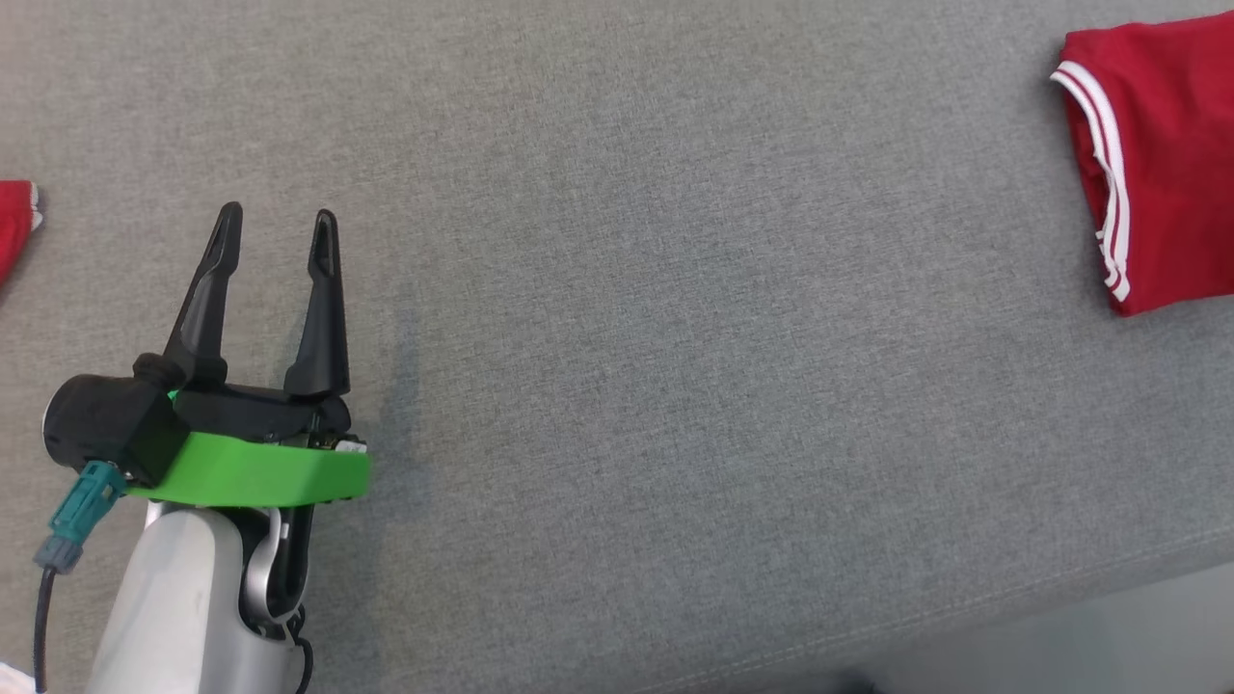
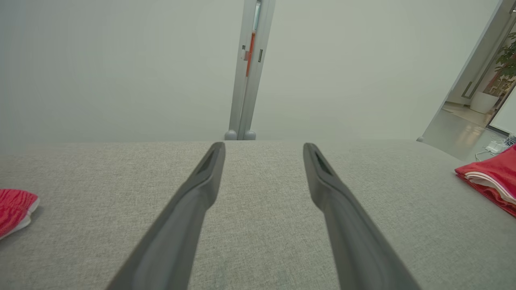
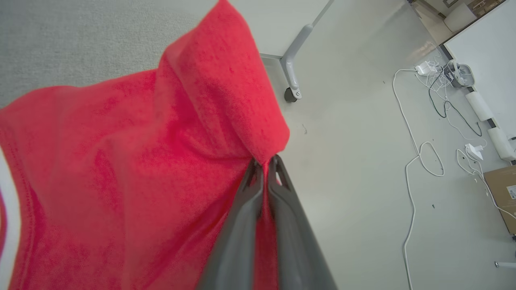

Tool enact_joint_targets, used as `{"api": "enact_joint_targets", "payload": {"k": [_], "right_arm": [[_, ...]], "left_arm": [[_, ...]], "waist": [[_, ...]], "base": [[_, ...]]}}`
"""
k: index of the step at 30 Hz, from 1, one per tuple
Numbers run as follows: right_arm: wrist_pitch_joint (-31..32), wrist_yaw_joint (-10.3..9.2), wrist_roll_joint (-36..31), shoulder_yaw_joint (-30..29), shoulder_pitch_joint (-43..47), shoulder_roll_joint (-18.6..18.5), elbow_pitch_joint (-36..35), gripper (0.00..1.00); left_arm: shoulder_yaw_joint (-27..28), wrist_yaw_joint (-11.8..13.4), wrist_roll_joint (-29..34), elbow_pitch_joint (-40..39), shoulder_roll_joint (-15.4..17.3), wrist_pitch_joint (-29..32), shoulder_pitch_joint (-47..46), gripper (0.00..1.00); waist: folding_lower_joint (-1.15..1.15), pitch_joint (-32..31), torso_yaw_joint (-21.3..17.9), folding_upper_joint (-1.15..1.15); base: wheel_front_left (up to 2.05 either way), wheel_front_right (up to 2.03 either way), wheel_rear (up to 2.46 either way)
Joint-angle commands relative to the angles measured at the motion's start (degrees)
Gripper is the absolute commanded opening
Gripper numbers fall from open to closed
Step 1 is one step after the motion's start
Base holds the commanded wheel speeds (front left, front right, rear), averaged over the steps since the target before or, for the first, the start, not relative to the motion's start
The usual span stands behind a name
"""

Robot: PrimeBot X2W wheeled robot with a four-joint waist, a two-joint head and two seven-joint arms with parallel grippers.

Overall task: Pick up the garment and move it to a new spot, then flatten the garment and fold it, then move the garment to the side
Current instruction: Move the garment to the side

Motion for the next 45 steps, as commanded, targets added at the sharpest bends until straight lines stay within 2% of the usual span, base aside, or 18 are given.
{"api": "enact_joint_targets", "payload": {"k": [1, 9, 14, 16, 17, 24, 31, 39, 45], "right_arm": [[-1.23, -0.12, -1.21, -1.52, 1.16, -0.07, 0.34, 0.00], [-7.95, -0.12, -8.38, -8.92, 1.62, 1.49, -1.83, 0.00], [-9.23, -0.12, -13.27, -12.10, 1.54, 2.28, -3.06, 0.00], [-9.61, -0.12, -15.01, -13.20, 2.15, 2.61, -3.57, 0.45], [-9.77, -0.12, -15.55, -13.72, 2.36, 3.02, -3.74, 1.00], [-11.83, -0.12, -18.68, -15.76, 5.15, 5.58, -5.82, 1.00], [-16.29, -0.12, -13.47, -11.14, 10.56, 9.43, -11.27, 1.00], [-18.57, -0.12, -4.40, -7.98, 23.61, 17.14, -22.35, 1.00], [-20.49, -0.12, -3.85, -6.32, 32.84, 22.78, -31.19, 1.00]], "left_arm": [[0.05, -0.12, 0.32, -0.34, 0.89, 0.03, -1.05, 1.00], [-1.15, -0.12, -0.10, -0.59, 1.70, 0.02, -2.43, 1.00], [-1.46, -0.12, -0.24, -0.14, 1.63, 0.02, -2.17, 1.00], [-1.52, -0.12, -0.34, 0.07, 1.60, 0.02, -1.78, 1.00], [-1.44, -0.12, -0.37, 0.17, 1.57, 0.02, -1.50, 1.00], [-1.13, -0.12, -0.74, 1.07, 0.71, 0.02, 0.74, 1.00], [-0.33, -0.12, -1.11, 2.70, -1.15, 0.02, 4.18, 1.00], [1.76, -0.12, -1.16, 5.97, -2.79, 0.03, 9.68, 1.00], [3.57, -0.12, -0.82, 7.61, -3.06, 0.02, 12.74, 1.00]], "waist": [[-0.01, 3.44, -1.75, 0.00], [-0.01, 5.74, 0.25, 0.00], [-0.01, 5.51, 1.86, 0.00], [-0.01, 5.07, 2.40, 0.00], [-0.01, 4.81, 2.57, 0.00], [-0.01, 0.07, 3.58, 0.00], [-0.01, -7.79, 4.68, 0.00], [-0.01, -16.15, 5.64, 0.00], [-0.01, -19.47, 5.80, 0.00]], "base": [[0.00, 0.00, 0.00], [0.00, 0.00, 0.00], [0.00, 0.00, 0.00], [0.00, 0.00, 0.00], [0.00, 0.00, 0.00], [0.00, 0.00, 0.00], [0.00, 0.00, 0.00], [0.00, 0.00, 0.00], [0.00, 0.00, 0.00]]}}
